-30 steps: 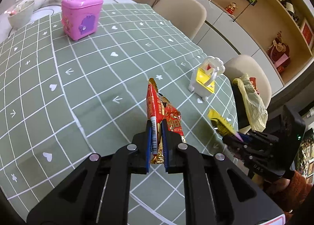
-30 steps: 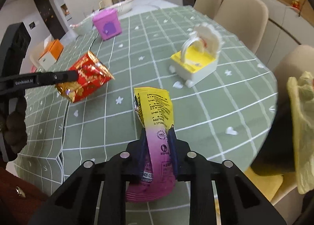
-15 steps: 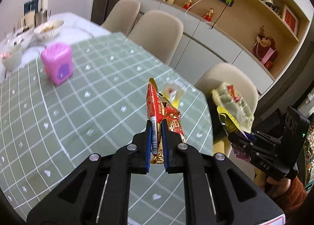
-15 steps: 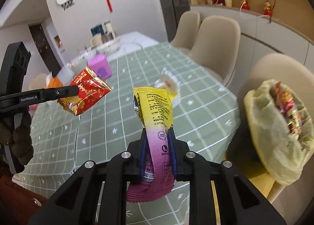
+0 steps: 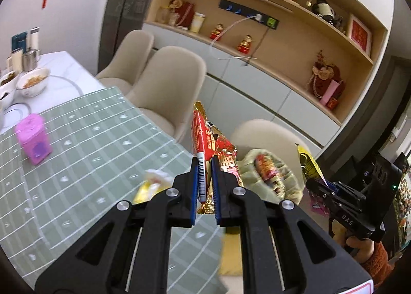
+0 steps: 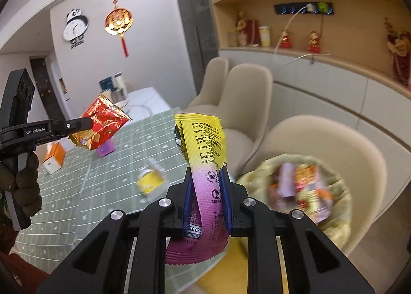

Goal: Collect trash
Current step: 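Carry the red-gold bag and yellow-pink packet over the bin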

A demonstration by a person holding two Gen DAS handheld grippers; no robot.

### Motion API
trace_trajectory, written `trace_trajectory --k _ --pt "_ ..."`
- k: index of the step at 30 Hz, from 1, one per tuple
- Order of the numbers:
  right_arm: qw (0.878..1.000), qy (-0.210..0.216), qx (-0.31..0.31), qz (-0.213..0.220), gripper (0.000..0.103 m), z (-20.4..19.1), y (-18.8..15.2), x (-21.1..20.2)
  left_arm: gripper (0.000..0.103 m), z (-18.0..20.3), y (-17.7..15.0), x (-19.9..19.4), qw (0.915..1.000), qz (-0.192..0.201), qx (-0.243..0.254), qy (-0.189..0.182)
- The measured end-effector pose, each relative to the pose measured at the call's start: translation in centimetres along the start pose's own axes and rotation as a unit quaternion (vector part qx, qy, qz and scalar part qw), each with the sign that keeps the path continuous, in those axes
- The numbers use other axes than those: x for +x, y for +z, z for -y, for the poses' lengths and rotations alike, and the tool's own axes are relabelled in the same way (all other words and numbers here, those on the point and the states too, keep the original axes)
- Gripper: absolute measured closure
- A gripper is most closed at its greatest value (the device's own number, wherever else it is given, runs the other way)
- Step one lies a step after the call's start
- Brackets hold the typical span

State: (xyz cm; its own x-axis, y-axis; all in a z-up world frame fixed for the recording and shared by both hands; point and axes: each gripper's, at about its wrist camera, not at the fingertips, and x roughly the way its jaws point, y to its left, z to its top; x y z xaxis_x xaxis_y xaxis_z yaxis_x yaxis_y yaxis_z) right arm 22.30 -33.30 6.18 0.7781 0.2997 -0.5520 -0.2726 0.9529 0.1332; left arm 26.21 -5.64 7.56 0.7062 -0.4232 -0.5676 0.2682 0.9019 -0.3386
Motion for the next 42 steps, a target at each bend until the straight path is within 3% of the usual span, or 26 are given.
trace_trajectory --k 8,23,38,42 --pt "0.998 -0.046 0.036 0.027 0.083 7.9 -0.5 -1.9 0.094 7.4 -0.8 5.5 0.9983 -0.016 0.037 -0.042" --pt "0.995 -0.058 0.077 0.02 0.083 14.3 -1.0 0.2 0.094 12.6 -0.1 12.8 0.9949 -0.06 0.062 -0.053" --pt "0.991 -0.076 0.112 -0.002 0.083 18.5 -2.8 1.3 0.094 15.8 -2.3 23.5 0.9842 -0.15 0.074 -0.059" --pt "0.99 -0.08 0.118 -0.009 0.083 19.2 -3.1 1.6 0.094 16.6 -4.2 26.0 0.9746 -0.2 0.098 -0.028"
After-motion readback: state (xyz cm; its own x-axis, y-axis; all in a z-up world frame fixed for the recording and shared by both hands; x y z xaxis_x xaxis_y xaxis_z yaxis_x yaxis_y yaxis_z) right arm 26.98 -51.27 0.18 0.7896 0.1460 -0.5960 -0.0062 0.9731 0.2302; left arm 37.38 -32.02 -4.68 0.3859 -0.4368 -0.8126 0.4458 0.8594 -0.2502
